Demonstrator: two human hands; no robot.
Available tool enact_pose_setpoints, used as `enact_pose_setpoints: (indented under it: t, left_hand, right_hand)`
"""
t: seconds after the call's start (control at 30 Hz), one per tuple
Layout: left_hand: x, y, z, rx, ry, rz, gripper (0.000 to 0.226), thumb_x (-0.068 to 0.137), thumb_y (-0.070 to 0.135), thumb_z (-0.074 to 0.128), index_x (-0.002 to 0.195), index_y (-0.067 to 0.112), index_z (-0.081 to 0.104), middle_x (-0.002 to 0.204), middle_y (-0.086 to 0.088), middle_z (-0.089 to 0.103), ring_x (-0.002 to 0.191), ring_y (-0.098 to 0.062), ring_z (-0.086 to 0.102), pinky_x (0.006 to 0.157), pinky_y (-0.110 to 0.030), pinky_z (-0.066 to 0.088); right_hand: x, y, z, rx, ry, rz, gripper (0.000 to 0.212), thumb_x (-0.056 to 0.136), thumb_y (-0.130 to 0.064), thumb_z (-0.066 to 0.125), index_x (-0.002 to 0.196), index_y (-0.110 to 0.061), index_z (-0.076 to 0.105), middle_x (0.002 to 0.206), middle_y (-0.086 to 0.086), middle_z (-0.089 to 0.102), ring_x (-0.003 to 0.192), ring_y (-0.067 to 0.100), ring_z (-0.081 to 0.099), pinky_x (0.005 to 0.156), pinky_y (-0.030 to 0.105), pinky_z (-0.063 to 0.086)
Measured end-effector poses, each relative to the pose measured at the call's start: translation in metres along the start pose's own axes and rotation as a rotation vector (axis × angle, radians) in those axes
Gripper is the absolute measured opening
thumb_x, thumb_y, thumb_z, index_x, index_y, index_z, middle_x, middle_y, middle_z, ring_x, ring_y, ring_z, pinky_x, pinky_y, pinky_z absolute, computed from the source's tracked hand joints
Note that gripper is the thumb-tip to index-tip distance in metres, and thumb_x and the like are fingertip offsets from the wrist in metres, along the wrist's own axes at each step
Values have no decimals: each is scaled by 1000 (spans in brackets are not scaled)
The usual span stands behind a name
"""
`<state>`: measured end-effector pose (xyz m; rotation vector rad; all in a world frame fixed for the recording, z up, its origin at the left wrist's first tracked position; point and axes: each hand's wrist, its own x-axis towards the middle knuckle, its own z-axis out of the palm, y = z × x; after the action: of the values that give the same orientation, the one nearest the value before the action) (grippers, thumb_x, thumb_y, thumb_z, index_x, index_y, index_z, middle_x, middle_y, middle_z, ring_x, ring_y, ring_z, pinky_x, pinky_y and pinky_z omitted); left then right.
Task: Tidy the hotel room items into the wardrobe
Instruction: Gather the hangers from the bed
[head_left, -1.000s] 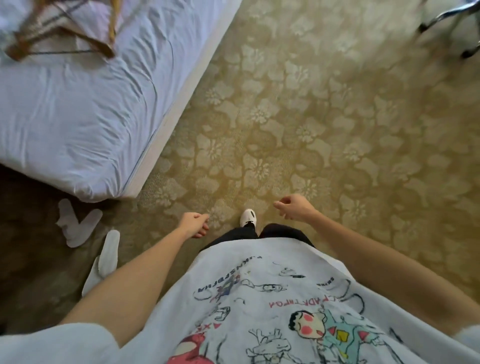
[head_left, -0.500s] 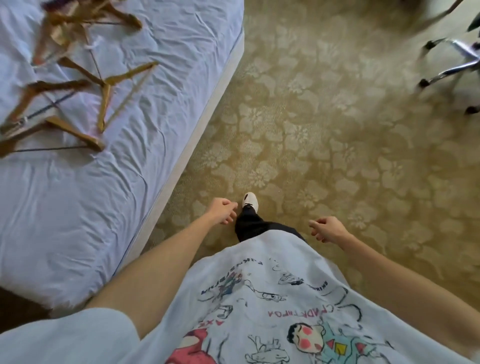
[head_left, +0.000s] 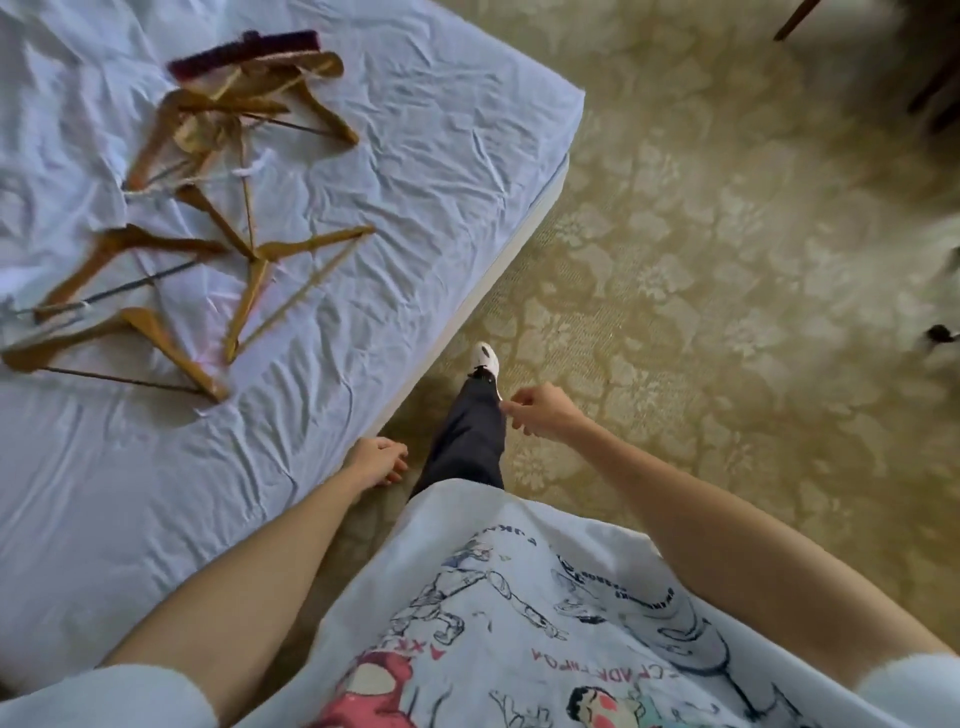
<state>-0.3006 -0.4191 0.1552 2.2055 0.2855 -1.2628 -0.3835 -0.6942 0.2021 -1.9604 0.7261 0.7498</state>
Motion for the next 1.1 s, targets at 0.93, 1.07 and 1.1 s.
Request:
enact_pose_setpoints:
  t: [0.93, 1.07, 1.1]
  left_hand:
    - [257, 459, -180, -694, 215, -258, 18, 96, 15, 55, 94, 4, 68, 79, -8, 69, 56, -14, 60, 43, -20, 48]
    - [294, 486, -218, -779, 348, -349, 20, 91, 12, 51, 84, 4, 68, 70, -8, 67, 52, -17, 60, 46, -23, 48]
    - [305, 492, -229, -786, 380, -356, 20, 90, 12, 51, 80, 6, 67, 70, -9, 68, 52, -19, 61, 46, -23, 49]
  right_hand:
    - [468, -264, -402, -546, -305, -37, 26, 94, -36, 65, 88, -11, 70, 75, 3, 74, 64, 15, 66, 66, 31, 55]
    - [538, -347, -398, -494, -367, -130, 21, 95, -30, 66, 87, -11, 71, 71, 2, 72, 58, 15, 63, 56, 20, 47]
    - [557, -368, -394, -491, -376, -153, 21, 94, -30, 66, 87, -11, 70, 72, 3, 72, 59, 15, 63, 57, 21, 47]
